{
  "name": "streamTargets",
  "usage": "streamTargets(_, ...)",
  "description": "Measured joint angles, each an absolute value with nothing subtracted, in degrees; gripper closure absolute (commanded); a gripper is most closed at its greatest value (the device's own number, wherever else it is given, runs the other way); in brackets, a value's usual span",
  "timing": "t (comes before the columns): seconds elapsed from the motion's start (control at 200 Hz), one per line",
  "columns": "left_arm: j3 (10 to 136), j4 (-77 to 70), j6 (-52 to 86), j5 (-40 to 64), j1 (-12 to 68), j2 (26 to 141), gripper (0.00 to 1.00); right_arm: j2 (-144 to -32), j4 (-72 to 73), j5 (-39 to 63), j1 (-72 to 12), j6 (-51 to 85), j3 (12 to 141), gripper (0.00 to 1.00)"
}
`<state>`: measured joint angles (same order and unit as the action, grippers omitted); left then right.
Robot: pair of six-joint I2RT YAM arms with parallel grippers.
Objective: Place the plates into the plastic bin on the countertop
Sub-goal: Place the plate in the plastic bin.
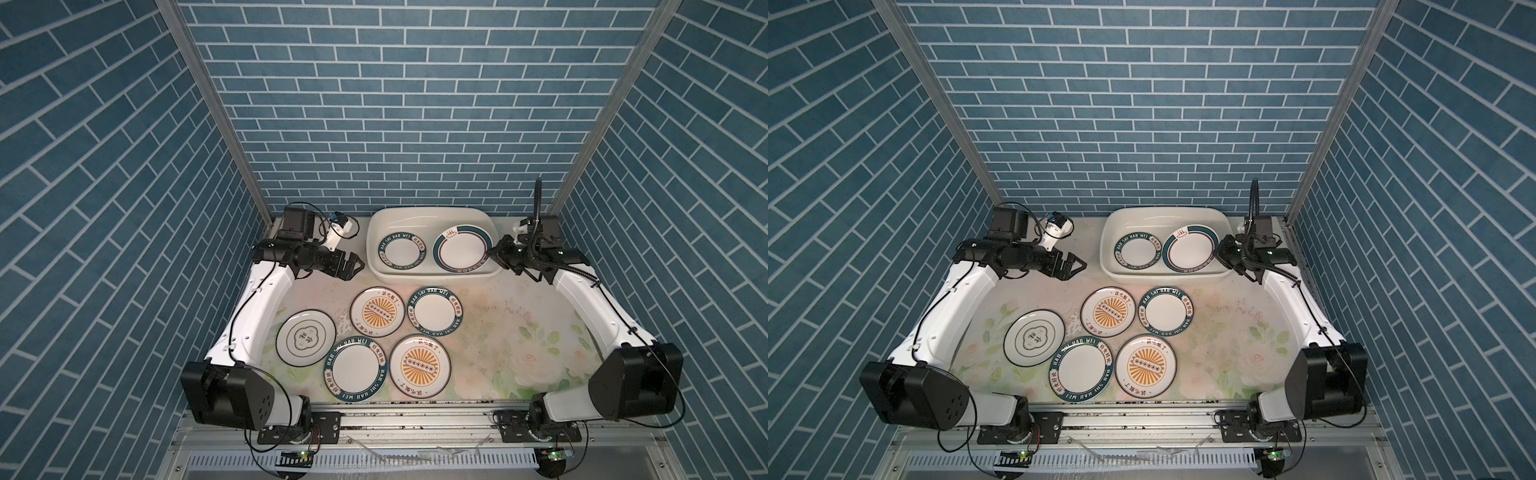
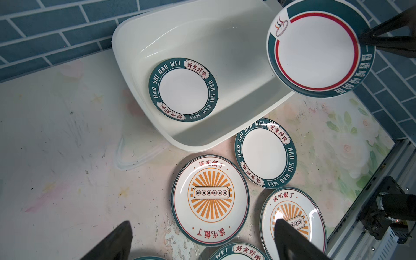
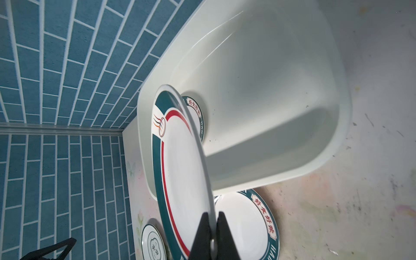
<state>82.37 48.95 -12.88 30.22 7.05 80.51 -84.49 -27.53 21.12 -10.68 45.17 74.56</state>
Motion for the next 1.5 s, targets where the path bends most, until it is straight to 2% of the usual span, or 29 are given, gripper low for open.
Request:
streamTargets(0.7, 82.1, 48.5, -12.6, 29.2, 6.0, 80.1, 0.00, -125.0, -21.8, 22.6, -21.0, 44.9, 108.3, 0.98)
streamTargets(1.035, 81.6, 47.7, -12.1, 29.3, 5.8, 78.4, 0.01, -133.2, -22.5, 25.3, -22.0, 44.5, 112.5, 0.97)
streamTargets(1.5, 81.6, 47.2, -11.7, 29.8, 5.8, 78.5, 0.01, -137.1, -24.9, 26.7, -22.0, 43.9, 116.6, 0.96)
